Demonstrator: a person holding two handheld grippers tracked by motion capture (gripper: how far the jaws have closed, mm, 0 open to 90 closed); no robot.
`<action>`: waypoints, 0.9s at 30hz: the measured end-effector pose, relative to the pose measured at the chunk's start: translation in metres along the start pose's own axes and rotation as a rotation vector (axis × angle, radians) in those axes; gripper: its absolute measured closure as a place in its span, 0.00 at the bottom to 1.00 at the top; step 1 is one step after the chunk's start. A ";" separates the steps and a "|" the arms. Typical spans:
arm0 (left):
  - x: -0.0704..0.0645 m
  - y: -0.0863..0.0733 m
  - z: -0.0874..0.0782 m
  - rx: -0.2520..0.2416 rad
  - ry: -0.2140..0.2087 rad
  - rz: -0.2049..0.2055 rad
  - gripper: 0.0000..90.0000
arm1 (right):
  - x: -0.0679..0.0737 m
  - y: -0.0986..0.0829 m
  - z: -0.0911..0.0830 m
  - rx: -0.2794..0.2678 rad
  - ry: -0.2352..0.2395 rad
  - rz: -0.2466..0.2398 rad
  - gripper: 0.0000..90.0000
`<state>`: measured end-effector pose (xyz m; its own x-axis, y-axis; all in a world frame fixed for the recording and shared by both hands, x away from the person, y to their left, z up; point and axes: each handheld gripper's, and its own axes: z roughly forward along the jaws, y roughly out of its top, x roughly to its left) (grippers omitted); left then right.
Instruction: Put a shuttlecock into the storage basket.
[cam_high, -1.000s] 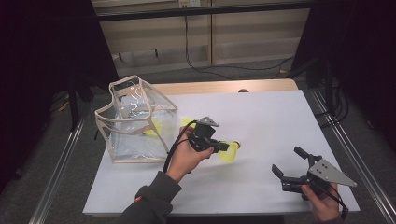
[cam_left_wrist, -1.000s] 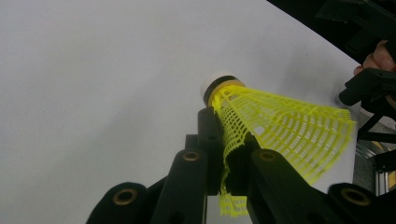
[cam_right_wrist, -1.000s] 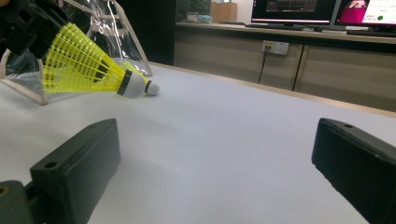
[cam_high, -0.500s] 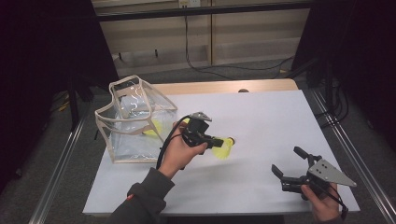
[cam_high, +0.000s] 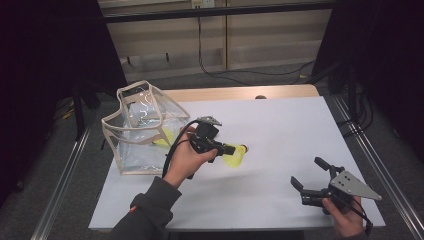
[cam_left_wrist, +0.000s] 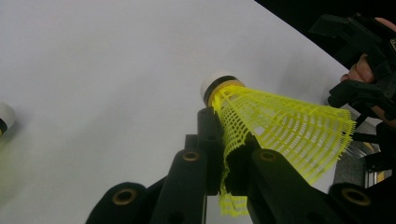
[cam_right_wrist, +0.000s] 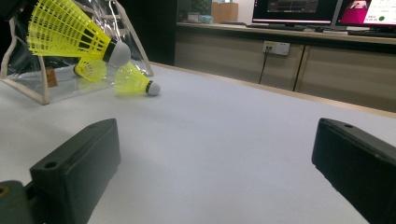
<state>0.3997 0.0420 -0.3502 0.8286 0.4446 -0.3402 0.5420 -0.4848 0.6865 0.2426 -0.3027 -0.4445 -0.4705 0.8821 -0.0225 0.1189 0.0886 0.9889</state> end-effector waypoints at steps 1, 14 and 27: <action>0.000 0.000 -0.001 0.000 -0.002 0.001 0.97 | 0.000 0.000 0.000 0.000 -0.002 0.000 0.01; 0.001 0.006 -0.015 0.005 -0.004 -0.004 0.97 | 0.001 0.000 0.000 -0.003 0.001 0.003 0.01; 0.002 0.013 -0.034 0.002 0.010 -0.005 0.97 | 0.001 0.001 0.000 -0.004 0.000 0.002 0.01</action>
<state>0.4034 0.0615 -0.3201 0.8246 0.4541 -0.3373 0.5462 -0.4843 0.6834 0.2423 -0.3013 -0.4439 -0.4706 0.8821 -0.0200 0.1161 0.0844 0.9896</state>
